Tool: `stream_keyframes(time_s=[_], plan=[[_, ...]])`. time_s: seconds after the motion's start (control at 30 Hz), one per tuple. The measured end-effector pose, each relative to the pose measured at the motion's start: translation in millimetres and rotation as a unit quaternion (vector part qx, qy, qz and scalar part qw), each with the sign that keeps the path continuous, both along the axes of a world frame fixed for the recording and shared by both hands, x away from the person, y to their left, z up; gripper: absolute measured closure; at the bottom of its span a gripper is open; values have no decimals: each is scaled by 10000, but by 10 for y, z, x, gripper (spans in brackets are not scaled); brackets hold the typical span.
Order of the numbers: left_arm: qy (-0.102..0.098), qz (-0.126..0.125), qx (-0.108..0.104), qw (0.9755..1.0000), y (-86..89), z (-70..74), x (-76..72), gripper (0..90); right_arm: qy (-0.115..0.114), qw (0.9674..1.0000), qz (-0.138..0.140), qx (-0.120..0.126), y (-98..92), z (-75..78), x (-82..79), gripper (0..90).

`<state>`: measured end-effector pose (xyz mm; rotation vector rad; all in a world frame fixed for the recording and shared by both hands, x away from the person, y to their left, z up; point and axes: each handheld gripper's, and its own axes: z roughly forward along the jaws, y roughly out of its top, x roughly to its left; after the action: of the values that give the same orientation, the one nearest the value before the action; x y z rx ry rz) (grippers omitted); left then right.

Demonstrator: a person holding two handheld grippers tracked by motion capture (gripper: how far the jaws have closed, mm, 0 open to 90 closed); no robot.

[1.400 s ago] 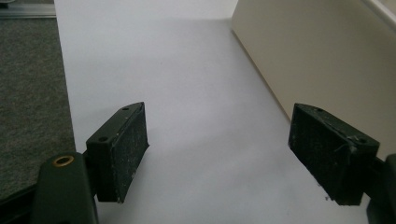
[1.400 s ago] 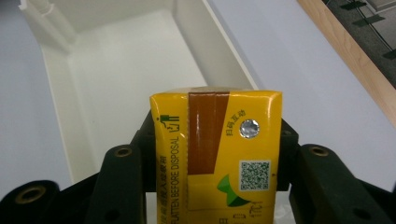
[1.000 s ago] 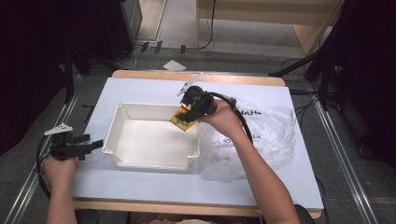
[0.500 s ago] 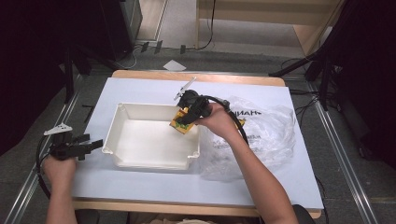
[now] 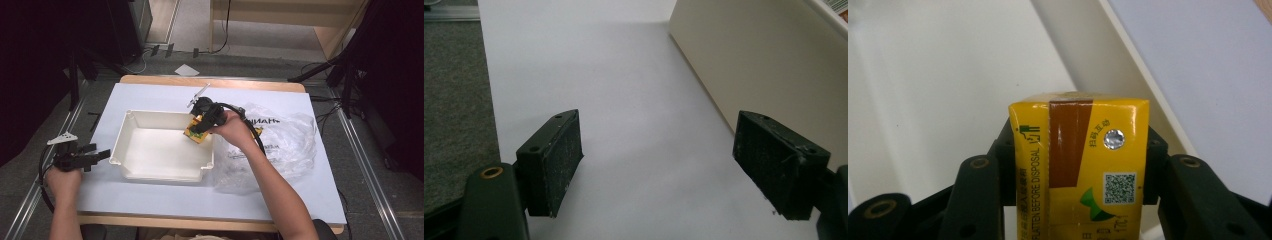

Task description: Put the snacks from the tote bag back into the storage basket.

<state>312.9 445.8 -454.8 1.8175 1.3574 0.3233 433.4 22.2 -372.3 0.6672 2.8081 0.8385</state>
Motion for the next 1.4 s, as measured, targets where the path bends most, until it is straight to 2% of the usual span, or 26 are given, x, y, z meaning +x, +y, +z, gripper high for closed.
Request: stream_keyframes(time_s=[0.47,0.93,1.07,1.1,1.17,1.3,1.33,1.4], plan=[[-8,4,-7,10000,0,1,-1,209,-9,9999,-52,-124,-27,-42,37,539],[-16,-6,-43,10000,5,1,-2,209,120,9998,-81,-137,-36,-81,55,535],[-4,-13,-6,10000,-5,1,1,209,102,9999,-137,-14,-49,-119,93,523],[-6,-21,-14,10000,-7,1,1,209,173,9996,-186,107,-75,-137,128,518],[-3,-17,-10,10000,-7,0,2,209,193,9995,-199,181,-80,-147,136,510],[10,-15,-4,10000,-11,-3,5,209,130,9993,-237,241,-62,-159,129,474],[19,-27,0,10000,-11,-2,6,210,176,9993,-184,282,-52,-166,128,480],[8,-15,-3,10000,-13,-2,4,209,115,9995,-205,209,-19,-181,106,482]])
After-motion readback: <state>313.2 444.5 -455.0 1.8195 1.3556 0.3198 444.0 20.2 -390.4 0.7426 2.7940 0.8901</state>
